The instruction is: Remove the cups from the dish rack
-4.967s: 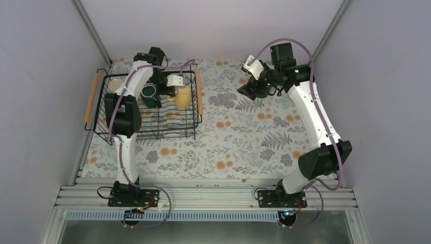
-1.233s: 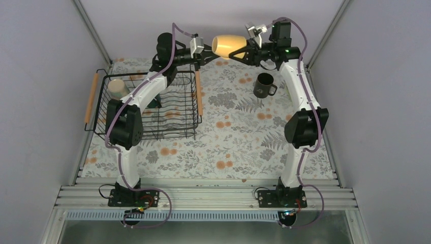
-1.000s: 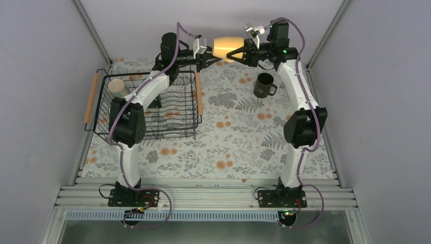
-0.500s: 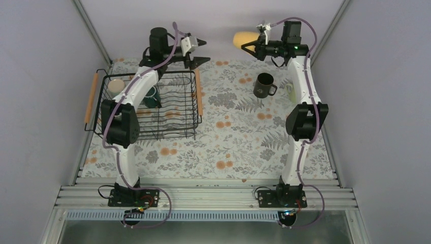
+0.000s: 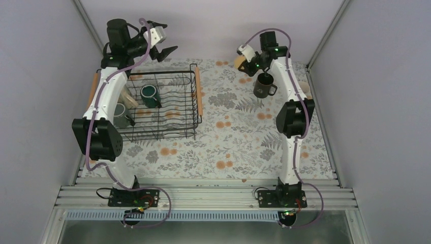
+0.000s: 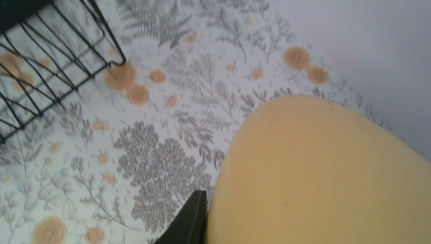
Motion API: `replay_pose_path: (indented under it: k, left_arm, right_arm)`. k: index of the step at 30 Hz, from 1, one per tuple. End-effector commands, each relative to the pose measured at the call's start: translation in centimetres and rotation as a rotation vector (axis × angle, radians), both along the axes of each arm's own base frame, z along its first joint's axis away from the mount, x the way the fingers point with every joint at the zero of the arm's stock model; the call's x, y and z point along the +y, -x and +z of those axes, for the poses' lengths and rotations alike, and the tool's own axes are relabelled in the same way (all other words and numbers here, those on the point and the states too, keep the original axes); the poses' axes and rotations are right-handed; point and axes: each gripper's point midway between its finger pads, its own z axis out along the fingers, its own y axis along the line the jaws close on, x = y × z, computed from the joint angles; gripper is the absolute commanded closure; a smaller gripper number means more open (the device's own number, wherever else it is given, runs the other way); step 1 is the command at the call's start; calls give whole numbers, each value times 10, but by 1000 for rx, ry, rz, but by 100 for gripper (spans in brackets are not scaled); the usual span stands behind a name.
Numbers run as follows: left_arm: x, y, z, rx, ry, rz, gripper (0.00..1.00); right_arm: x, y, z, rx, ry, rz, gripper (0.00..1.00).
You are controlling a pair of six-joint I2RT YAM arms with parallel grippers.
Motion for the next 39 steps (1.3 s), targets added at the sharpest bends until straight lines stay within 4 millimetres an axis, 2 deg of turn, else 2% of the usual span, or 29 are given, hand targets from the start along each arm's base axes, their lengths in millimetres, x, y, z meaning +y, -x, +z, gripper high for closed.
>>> replay_pose_path:
  k: [1,6,9,10,19,22,27,29,31,34,39]
  left_arm:
    - [38,-19,-26,48,-115,145,12]
    - [91,-40,-36,81,-171,312,10]
    - [116,-48,-41,68,-206,424,4]
    - [124,-49,-43,68,-213,453,0]
    - [181,-64,-53,87,-165,665,0]
    - [190,-68,-56,108,-132,671,0]
    - [188,-73,-68,144,-104,640,0]
    - [188,-73,-71,163,-93,625,0]
    - [187,-71,-74,175,-89,608,0]
    - [183,-65,-75,180,-105,573,0]
    - [178,-50,-75,194,-160,513,0]
  right_arm:
    - [-5,5,-20,-17,206,18,97]
    - [-6,16,-62,64,349,22,97]
    - [-7,17,-85,91,425,19,97]
    - [-7,17,-90,96,443,18,97]
    - [8,14,-127,121,521,29,97]
    - [15,15,-134,119,545,39,97]
    - [24,19,-147,124,585,60,97]
    - [25,20,-151,128,599,64,89]
    - [25,21,-154,130,606,64,73]
    - [24,19,-154,123,611,59,65]
    - [22,7,-138,62,615,14,32]
